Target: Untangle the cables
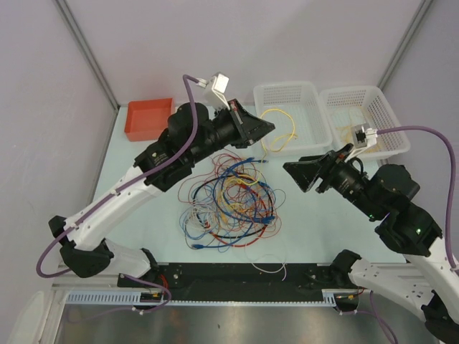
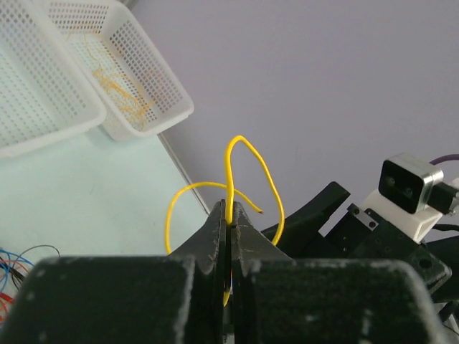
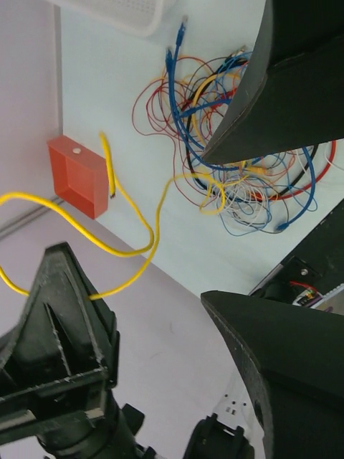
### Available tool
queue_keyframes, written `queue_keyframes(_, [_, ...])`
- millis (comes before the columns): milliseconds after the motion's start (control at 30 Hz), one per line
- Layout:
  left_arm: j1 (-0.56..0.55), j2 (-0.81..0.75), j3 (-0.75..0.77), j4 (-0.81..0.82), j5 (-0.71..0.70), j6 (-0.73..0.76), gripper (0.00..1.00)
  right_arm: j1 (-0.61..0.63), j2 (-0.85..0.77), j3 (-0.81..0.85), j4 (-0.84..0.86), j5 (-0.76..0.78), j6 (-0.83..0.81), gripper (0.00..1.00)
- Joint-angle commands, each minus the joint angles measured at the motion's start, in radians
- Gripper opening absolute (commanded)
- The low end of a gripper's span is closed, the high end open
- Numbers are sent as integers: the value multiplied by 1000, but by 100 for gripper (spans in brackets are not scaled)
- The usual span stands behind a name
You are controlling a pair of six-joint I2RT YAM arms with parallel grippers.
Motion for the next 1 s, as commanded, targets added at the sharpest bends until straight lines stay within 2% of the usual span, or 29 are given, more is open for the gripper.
queue_keyframes(0, [19, 18, 72, -46, 51, -94, 0, 64, 12, -13, 82, -50, -45, 75])
queue_keyframes(100, [24, 26, 89, -53, 52, -117, 0, 120, 22, -24, 93, -37, -71, 74])
queue_keyframes(333, [24, 54, 92, -21, 114, -174, 0, 202, 64, -49, 148, 108, -134, 73])
queue_keyframes(500, [22, 57, 92, -1, 144, -205, 0, 220, 73, -110, 242, 246, -197, 72])
queue_keyframes(733, [22, 45, 98, 3, 150, -212, 0, 222, 84, -201, 395, 348, -257, 69])
queue_keyframes(767, [21, 48, 97, 3, 155, -214, 0, 222, 87, -214, 415, 354, -261, 67])
queue_keyframes(867, [22, 48, 91, 0, 155, -214, 0, 222, 85, -233, 466, 375, -264, 47])
queue_keyframes(900, [21, 45, 85, 0, 154, -214, 0, 222, 84, -234, 496, 371, -264, 35])
queue_keyframes(967, [21, 39, 74, 2, 150, -212, 0, 222, 73, -237, 500, 371, -260, 25])
